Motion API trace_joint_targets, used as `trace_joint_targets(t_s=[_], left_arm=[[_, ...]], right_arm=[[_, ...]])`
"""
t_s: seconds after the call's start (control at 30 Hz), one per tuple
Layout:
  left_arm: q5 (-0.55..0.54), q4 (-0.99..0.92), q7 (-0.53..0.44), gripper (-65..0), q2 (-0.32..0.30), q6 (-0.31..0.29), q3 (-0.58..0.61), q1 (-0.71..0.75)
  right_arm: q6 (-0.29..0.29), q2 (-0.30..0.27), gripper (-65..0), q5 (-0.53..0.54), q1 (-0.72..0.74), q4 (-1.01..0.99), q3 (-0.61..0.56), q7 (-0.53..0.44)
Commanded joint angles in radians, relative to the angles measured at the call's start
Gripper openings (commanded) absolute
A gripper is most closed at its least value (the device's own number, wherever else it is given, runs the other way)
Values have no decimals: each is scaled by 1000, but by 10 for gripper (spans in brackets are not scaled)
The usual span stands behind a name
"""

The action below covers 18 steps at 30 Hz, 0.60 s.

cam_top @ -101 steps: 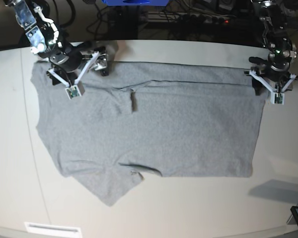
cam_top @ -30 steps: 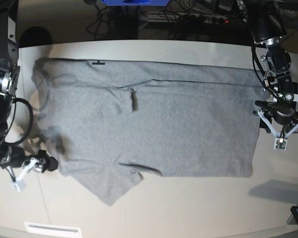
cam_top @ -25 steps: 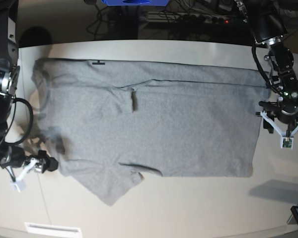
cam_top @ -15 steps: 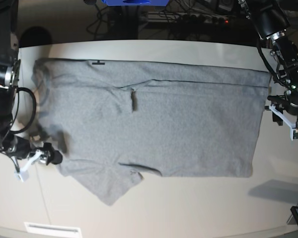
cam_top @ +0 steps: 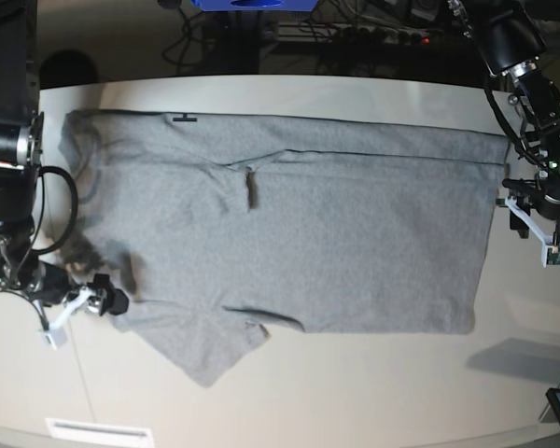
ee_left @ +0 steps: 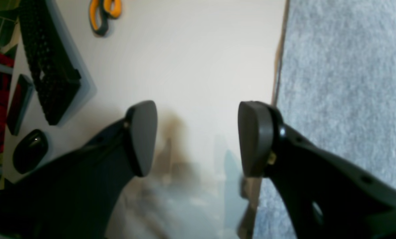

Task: Fold the T-shirt properly
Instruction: 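Release the edge and move both grippers to the shirt's opposite edge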

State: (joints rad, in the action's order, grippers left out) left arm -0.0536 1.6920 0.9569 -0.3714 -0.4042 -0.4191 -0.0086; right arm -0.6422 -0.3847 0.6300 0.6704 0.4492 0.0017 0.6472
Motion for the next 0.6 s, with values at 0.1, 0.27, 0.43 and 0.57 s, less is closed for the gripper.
trace_joint_targets(t_s=[0.1, 0.27, 0.43, 0.57], left_arm=[[2, 13, -17, -270, -21, 6, -2, -21], [2, 13, -17, -270, -21, 6, 1, -23], [2, -2, -17, -270, -22, 6, -4, -23], [2, -40, -17, -270, -41, 6, -2, -23]], right_arm=[[3, 8, -75, -6, 2, 15, -2, 46], [3, 26, -77, -8, -10, 15, -4, 47], [3, 43, -171, -8, -10, 15, -4, 47], [3, 48, -290, -8, -8, 15, -4, 46]])
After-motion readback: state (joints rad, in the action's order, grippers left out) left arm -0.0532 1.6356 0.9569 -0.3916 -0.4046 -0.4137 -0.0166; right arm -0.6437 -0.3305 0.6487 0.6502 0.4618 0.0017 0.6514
